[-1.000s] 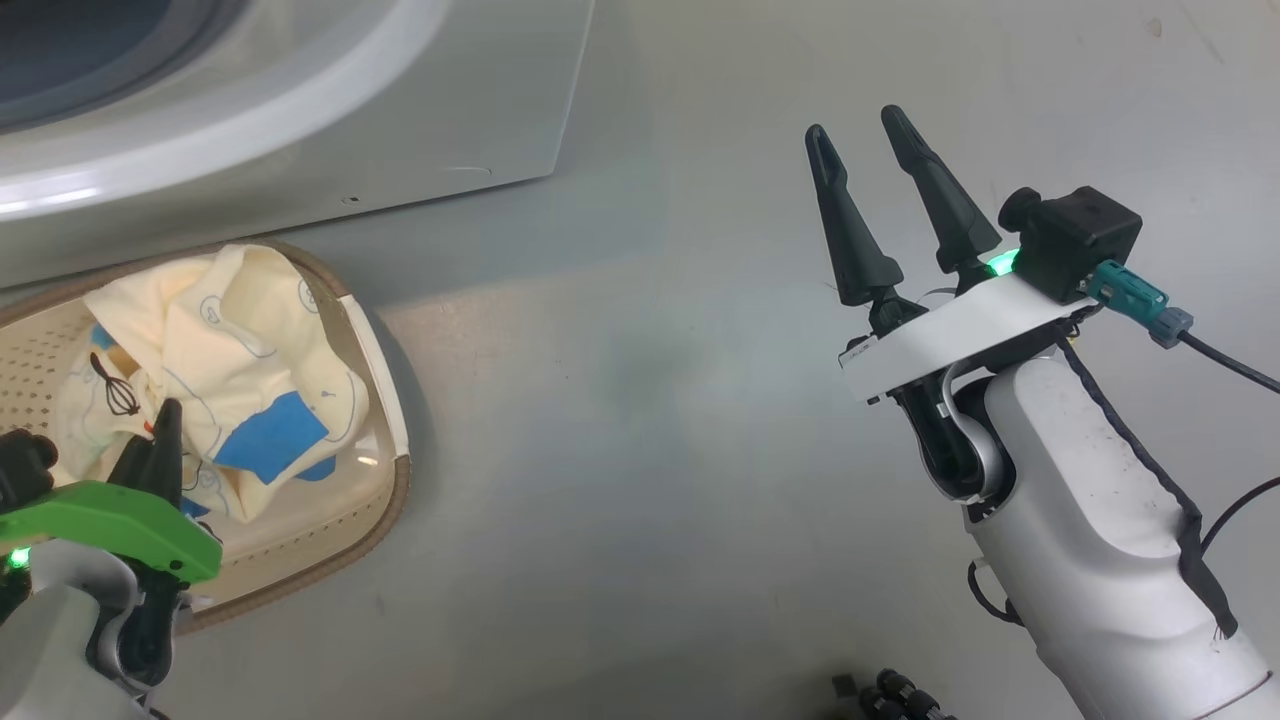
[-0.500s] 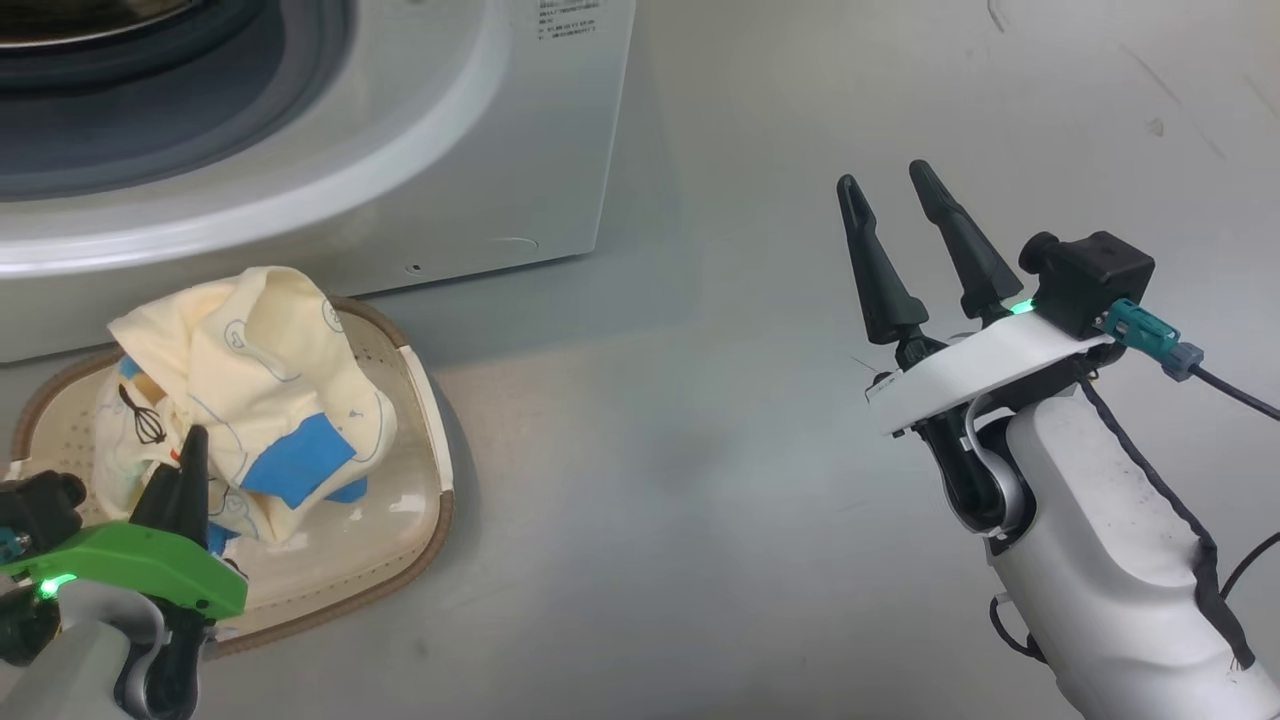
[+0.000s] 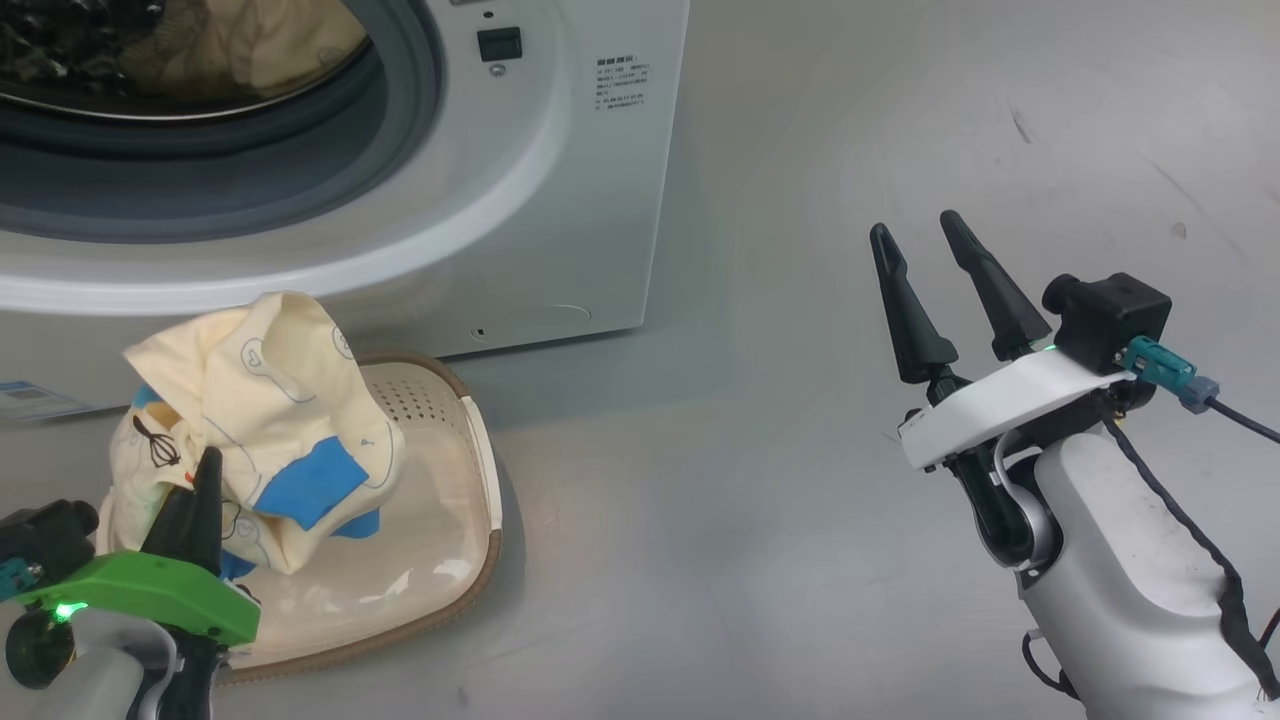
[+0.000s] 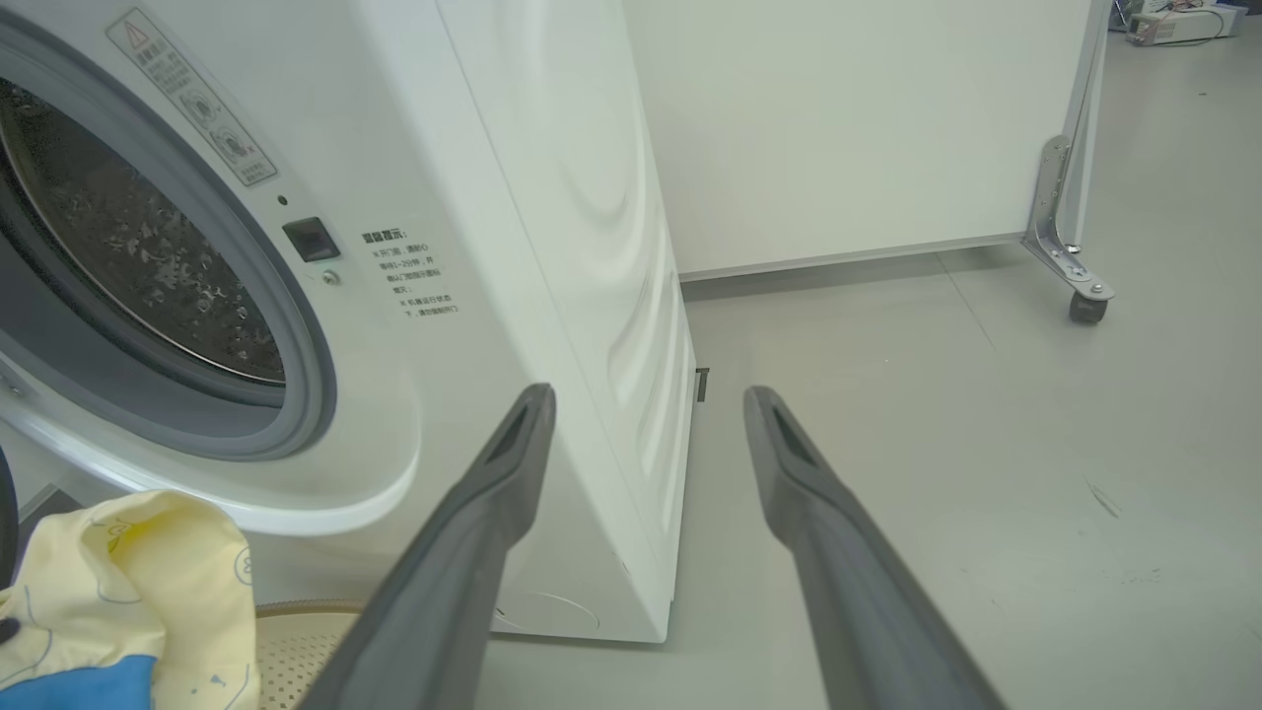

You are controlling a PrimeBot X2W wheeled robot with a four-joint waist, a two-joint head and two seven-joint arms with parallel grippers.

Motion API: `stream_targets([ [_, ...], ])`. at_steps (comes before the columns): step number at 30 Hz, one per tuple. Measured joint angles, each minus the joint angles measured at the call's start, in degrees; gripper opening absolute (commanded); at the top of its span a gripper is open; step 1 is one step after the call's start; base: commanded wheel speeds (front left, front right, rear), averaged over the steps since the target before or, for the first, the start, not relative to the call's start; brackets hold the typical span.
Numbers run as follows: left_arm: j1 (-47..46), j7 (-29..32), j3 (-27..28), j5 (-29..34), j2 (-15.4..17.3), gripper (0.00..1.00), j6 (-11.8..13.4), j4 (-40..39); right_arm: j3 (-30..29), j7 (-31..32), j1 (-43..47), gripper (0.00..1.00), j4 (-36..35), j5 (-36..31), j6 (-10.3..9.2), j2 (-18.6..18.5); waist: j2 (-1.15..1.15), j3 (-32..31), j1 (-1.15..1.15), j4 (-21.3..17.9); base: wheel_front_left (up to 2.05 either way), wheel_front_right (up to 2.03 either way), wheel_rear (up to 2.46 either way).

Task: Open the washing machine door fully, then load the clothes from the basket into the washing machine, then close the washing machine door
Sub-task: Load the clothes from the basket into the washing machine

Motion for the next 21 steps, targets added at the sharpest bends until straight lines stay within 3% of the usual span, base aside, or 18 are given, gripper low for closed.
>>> stream_targets([
  [21,6.02,-0.03,10.14,7.76,-0.57,0.00,0.63,-10.18,-0.19,0.00,5.93,1.00,0.49,2.01,0.00,-1.98,0.00,-11.50,0.00,2.39,0.00,0.00,0.00],
])
